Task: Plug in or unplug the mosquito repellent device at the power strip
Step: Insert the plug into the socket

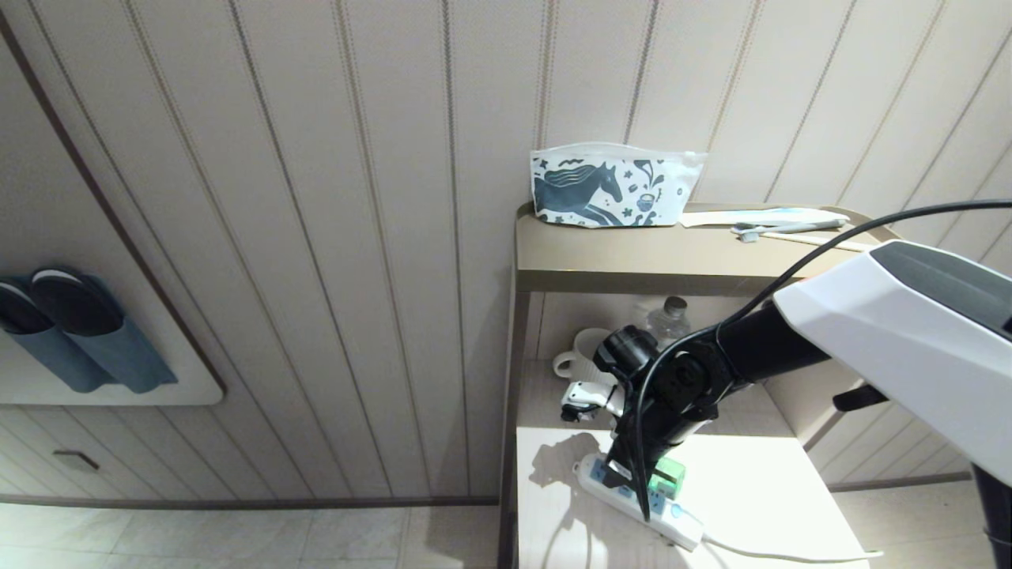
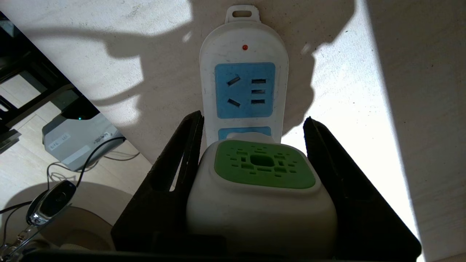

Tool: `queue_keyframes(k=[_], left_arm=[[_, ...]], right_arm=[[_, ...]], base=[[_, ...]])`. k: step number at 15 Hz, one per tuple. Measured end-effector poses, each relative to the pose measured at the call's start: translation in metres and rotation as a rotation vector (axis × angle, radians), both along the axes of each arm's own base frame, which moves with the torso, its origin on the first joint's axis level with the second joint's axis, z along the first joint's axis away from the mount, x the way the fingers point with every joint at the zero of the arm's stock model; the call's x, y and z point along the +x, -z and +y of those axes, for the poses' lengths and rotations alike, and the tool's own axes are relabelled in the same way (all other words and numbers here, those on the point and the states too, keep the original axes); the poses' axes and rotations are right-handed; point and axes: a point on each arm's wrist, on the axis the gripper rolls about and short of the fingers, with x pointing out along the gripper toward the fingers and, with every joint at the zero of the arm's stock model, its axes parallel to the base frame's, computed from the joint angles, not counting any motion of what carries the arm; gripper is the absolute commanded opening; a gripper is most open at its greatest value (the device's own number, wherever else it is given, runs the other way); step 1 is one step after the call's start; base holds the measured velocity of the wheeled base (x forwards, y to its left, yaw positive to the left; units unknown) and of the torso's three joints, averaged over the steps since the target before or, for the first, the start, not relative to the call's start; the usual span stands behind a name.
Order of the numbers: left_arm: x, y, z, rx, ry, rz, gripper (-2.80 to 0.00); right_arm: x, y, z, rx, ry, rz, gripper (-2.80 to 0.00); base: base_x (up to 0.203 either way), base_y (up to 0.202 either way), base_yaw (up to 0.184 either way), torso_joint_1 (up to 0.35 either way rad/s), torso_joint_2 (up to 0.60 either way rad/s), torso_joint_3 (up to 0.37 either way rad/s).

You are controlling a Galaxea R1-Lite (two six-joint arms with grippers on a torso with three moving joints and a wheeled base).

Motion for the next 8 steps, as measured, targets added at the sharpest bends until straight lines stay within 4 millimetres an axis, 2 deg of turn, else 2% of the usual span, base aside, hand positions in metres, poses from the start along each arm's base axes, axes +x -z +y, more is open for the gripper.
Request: queue_keyframes(k=[8], left_arm=[[-0.0001,-0.0002,0.0,0.0,-0.001,0.0,-2.8]], right_arm=[[-0.002,0.0022,0.0021,-0.004,-0.008,0.006,-2.8]], base=[[0.0,0.0,0.0,0.0,0.0,0.0]])
